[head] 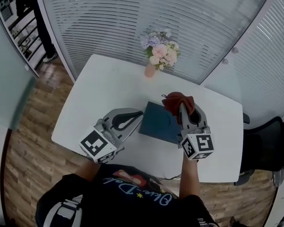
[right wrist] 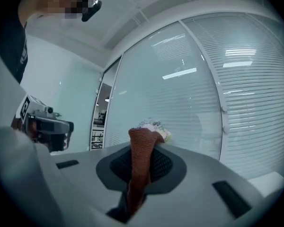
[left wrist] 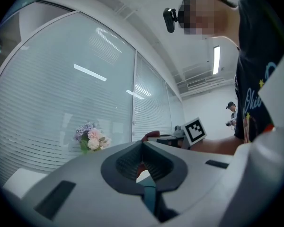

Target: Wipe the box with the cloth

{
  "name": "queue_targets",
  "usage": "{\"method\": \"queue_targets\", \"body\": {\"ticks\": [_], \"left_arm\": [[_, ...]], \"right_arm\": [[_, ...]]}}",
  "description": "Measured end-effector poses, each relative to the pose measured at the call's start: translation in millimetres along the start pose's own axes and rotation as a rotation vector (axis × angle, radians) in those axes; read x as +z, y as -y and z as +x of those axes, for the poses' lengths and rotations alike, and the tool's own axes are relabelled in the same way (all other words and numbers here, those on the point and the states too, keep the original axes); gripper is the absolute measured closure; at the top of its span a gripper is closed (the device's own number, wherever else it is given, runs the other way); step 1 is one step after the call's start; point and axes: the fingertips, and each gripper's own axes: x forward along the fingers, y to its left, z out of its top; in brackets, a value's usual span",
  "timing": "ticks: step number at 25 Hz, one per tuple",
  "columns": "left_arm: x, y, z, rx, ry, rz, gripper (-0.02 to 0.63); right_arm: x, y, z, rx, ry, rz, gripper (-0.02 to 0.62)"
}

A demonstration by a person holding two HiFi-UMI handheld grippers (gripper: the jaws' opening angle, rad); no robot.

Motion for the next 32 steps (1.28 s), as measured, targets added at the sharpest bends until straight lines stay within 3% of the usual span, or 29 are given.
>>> {"method": "queue_targets", "body": {"ticks": [9, 16, 21, 32], "left_arm": [[-18.1, -39.8, -13.7, 0.077, -0.006, -0.062, 0.602], [-23.8, -51.0, -24.3, 0.108, -0.013, -0.087, 0.602], [-21.6, -51.3, -29.8, 0.111, -0.011, -0.087, 0.601], [-19.5, -50.5, -28.4, 0.094, -0.011, -0.082, 0.603]], "right_arm": [[-68.0, -13.5, 94.2, 0.041, -0.204, -0.228, 0.569], [-120.0, -75.2, 113.0, 0.265, -0.363, -0.244, 0.569], [-161.0, -97.8, 104.0, 0.379, -0.536, -0.312, 0.569], [-176.5, -72.0, 87.7, 0.324, -0.634, -0.351, 0.569]]}}
